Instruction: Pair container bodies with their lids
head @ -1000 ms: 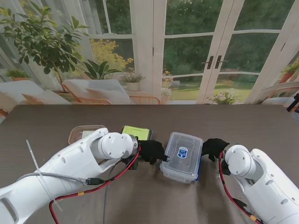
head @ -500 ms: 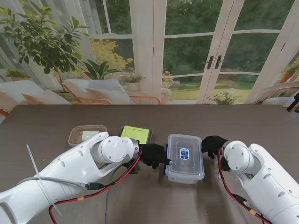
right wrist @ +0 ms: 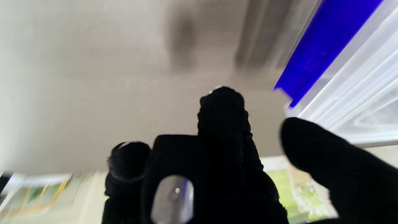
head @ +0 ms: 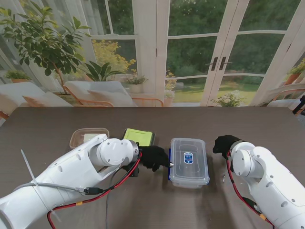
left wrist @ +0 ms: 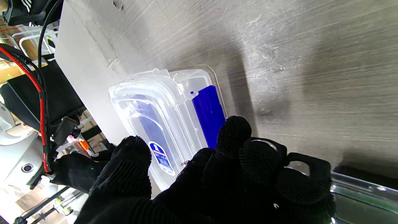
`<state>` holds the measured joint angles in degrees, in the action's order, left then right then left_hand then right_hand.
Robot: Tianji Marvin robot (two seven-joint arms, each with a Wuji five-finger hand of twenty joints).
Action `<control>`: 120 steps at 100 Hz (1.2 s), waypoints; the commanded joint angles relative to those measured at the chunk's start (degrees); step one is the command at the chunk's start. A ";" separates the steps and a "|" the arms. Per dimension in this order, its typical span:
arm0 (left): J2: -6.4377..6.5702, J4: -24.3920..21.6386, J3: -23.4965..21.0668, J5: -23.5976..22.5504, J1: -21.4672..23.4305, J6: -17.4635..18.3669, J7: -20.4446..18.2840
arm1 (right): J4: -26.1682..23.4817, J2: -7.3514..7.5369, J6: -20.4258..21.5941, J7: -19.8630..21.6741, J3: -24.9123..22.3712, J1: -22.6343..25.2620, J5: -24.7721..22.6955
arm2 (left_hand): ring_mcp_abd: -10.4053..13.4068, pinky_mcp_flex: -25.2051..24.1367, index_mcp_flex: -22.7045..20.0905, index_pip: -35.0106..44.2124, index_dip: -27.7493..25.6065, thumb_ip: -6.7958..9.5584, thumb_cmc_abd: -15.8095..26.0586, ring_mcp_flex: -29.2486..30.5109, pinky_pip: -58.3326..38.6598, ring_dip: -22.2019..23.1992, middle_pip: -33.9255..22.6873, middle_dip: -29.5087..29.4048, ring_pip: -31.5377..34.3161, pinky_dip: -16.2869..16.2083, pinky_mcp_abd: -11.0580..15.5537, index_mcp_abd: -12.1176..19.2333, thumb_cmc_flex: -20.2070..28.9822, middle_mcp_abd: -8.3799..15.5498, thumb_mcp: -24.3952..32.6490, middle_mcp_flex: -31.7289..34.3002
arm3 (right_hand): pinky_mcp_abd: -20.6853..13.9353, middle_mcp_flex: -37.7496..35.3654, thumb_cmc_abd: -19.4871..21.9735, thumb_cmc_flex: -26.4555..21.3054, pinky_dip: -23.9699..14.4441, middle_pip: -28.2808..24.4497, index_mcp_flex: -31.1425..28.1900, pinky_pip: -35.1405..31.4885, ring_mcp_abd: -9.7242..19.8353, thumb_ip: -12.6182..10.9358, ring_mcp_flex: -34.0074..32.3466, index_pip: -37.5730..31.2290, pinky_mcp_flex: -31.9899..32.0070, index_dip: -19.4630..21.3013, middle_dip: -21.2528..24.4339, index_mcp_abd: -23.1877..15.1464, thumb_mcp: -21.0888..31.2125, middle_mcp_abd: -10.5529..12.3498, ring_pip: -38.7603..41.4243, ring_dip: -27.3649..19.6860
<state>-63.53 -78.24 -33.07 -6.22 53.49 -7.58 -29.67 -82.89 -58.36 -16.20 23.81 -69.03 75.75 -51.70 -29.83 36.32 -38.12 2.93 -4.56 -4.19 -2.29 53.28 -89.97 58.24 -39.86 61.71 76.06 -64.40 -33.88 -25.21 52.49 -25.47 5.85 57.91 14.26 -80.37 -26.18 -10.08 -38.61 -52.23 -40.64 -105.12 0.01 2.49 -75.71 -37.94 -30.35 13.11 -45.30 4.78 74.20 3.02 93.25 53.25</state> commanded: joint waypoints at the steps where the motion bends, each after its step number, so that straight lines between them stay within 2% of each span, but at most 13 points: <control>1: 0.32 -0.57 -0.78 -0.32 0.49 -0.05 -0.91 | -1.58 -0.41 0.70 -1.62 -0.37 0.61 -0.17 | -2.32 -0.30 -0.25 -0.56 0.23 1.86 1.79 0.57 -2.69 -0.01 -0.10 0.63 0.45 -0.10 2.29 0.95 1.91 -1.20 -1.25 0.19 | 1.59 -0.92 0.05 3.19 0.97 1.04 2.13 0.44 1.63 0.25 0.36 0.04 -35.90 0.16 0.39 -1.83 -2.70 -3.43 -0.22 -0.98; 8: 0.53 -0.95 -1.62 -0.80 1.02 -0.18 -0.84 | -2.75 -0.56 1.46 -2.65 -0.65 0.86 -1.40 | -2.32 -0.30 -0.33 -0.54 0.22 1.88 1.82 0.57 -2.68 -0.02 -0.09 0.63 0.44 -0.13 2.29 0.91 2.02 -1.18 -1.35 0.17 | 1.38 3.76 -0.73 4.05 2.26 1.71 3.27 3.27 2.17 0.56 0.26 0.70 -34.21 -0.05 -0.60 -3.23 -5.15 -3.09 -3.18 -2.39; 17: 0.78 -1.50 -2.66 -1.36 1.71 -0.27 -0.74 | -3.88 -0.70 2.88 -3.37 -0.48 0.75 -1.70 | -2.32 -0.30 -0.51 -0.47 0.20 1.88 1.83 0.58 -2.66 -0.01 -0.06 0.62 0.44 -0.16 2.29 0.99 2.06 -1.17 -1.56 0.12 | 0.36 12.11 -2.21 4.14 1.15 1.23 5.18 6.58 0.05 1.05 0.25 0.49 -25.83 0.24 -1.71 -4.96 -6.89 -3.44 -9.91 -6.12; 22: 0.90 -1.80 -3.18 -1.69 2.07 -0.22 -0.67 | -4.37 -0.71 4.12 -3.52 -0.27 0.60 -1.86 | -2.32 -0.30 -0.76 -0.38 0.17 1.90 1.83 0.58 -2.65 -0.01 -0.05 0.61 0.44 -0.18 2.29 1.01 2.15 -1.11 -1.66 0.14 | -0.47 17.92 -2.84 3.95 0.03 0.95 6.25 9.62 -1.19 1.36 0.25 0.00 -19.87 0.58 -1.42 -5.68 -7.89 -3.74 -16.63 -9.73; 27: 1.02 -2.07 -3.65 -2.00 2.39 -0.18 -0.64 | -4.61 -0.71 6.19 -3.88 -0.03 0.39 -2.08 | -2.32 -0.29 -0.91 -0.33 0.15 1.92 1.88 0.58 -2.65 -0.01 -0.06 0.61 0.44 -0.19 2.29 1.08 2.20 -1.07 -1.72 0.21 | -1.34 24.03 -3.63 3.88 -0.87 1.55 7.38 13.36 -1.92 1.81 3.87 -0.26 -13.71 0.80 -0.24 -6.89 -8.70 -3.95 -22.22 -11.87; 32: 1.07 -2.23 -4.10 -2.41 2.74 -0.17 -0.40 | -4.76 -0.69 8.31 -4.19 0.29 0.13 -2.25 | -2.32 -0.23 -1.30 -0.18 0.10 1.92 1.86 0.58 -2.69 -0.01 -0.06 0.59 0.44 -0.22 2.27 1.13 2.19 -1.07 -1.83 0.33 | -1.94 30.73 -4.41 3.66 -1.94 3.35 8.58 18.49 -2.64 2.13 11.39 -0.56 -7.56 1.03 3.00 -8.20 -9.74 -4.27 -27.70 -11.67; 41: 1.02 -2.34 -4.64 -3.37 3.13 -0.33 0.44 | -4.59 -0.65 11.60 -4.86 1.23 -0.56 -2.54 | -2.29 -0.05 -1.96 0.05 0.01 1.95 1.87 0.54 -2.81 -0.09 0.24 0.43 0.26 -0.27 2.27 1.36 2.34 -1.05 -1.93 0.09 | -2.06 38.85 -5.95 3.29 -0.11 9.43 10.39 26.53 -3.95 2.78 21.80 -1.02 0.56 1.33 9.80 -9.65 -10.50 -4.66 -39.83 -16.50; 50: 0.73 -2.32 -5.13 -4.44 3.56 -0.50 2.02 | -4.33 -0.59 13.17 -4.86 2.41 -1.34 -2.47 | -2.63 0.00 -2.49 0.14 -0.06 1.99 1.80 0.05 -2.76 -0.82 2.41 -1.26 -1.65 -0.26 2.14 1.50 2.53 -1.18 -2.28 -0.04 | -2.15 43.76 -7.20 3.06 1.36 13.89 12.06 31.56 -4.79 3.35 27.93 -1.21 4.96 1.43 15.52 -10.30 -10.99 -4.87 -50.48 -21.97; 60: 0.33 -2.49 -5.89 -5.33 4.33 -0.63 4.06 | -3.97 -0.62 13.99 -5.47 3.30 -1.70 -2.54 | -2.96 -0.40 -3.20 0.36 -0.17 1.99 1.68 -0.52 -2.23 -1.58 3.76 -2.61 -3.61 0.00 2.18 1.47 2.68 -1.15 -2.43 -0.01 | -1.70 46.28 -8.39 2.95 3.89 15.92 13.75 37.46 -5.84 3.86 32.29 -1.72 9.31 1.60 19.07 -10.50 -11.54 -4.69 -59.33 -26.97; 84: -0.17 -2.33 -6.16 -5.17 4.86 -0.56 5.60 | -3.71 -0.50 15.79 -6.00 3.40 -0.89 -3.07 | -3.29 -0.56 -4.05 0.61 -0.31 2.03 1.60 -0.90 -1.79 -2.35 5.65 -4.40 -5.40 0.41 1.94 1.20 2.62 -1.27 -2.46 -0.03 | -1.44 48.65 -11.12 2.67 7.13 18.14 15.80 44.08 -6.65 4.62 36.56 -1.00 13.82 1.19 22.00 -11.08 -11.78 -4.22 -68.14 -31.82; 104: -1.26 -1.26 -4.83 -4.11 4.74 -1.35 7.73 | -3.70 -0.29 16.80 -5.78 3.24 0.45 -4.05 | -3.51 -0.29 -3.70 0.46 -0.29 2.02 1.35 -0.85 -1.69 -2.68 6.47 -5.48 -6.09 0.60 1.65 0.71 2.56 -1.51 -2.42 0.23 | -2.01 52.89 -13.22 3.05 7.62 19.48 20.41 46.03 -6.05 5.28 40.20 0.68 16.52 0.46 22.95 -11.42 -12.39 -3.72 -70.66 -32.91; 120: -1.42 -1.51 -4.16 -3.81 5.24 -1.69 8.11 | -3.81 -0.28 17.24 -6.80 3.19 1.80 -4.92 | -3.37 -0.10 -3.67 0.45 -0.30 2.01 1.27 -0.95 -1.81 -3.09 7.77 -6.72 -6.74 0.88 1.71 0.72 2.42 -1.53 -2.19 0.09 | -2.28 55.67 -13.55 3.61 7.53 19.38 23.91 47.18 -5.81 5.69 42.43 1.65 18.24 -0.18 23.23 -10.90 -12.79 -3.82 -71.17 -33.08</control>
<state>-64.47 -79.35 -37.37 -10.38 58.18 -8.83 -20.17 -86.47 -58.60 0.56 16.81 -66.05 76.32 -56.01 -29.83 35.65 -41.02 3.15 -4.48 -4.17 -2.29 53.16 -89.81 55.67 -32.66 55.69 71.50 -63.91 -33.87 -24.49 53.35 -25.47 4.46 57.86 12.97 -27.00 -36.97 -7.65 -31.92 -32.71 -18.95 -59.09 -5.65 6.94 -34.73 -36.31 -29.35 13.39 -23.13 -5.66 62.52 -0.66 21.99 20.46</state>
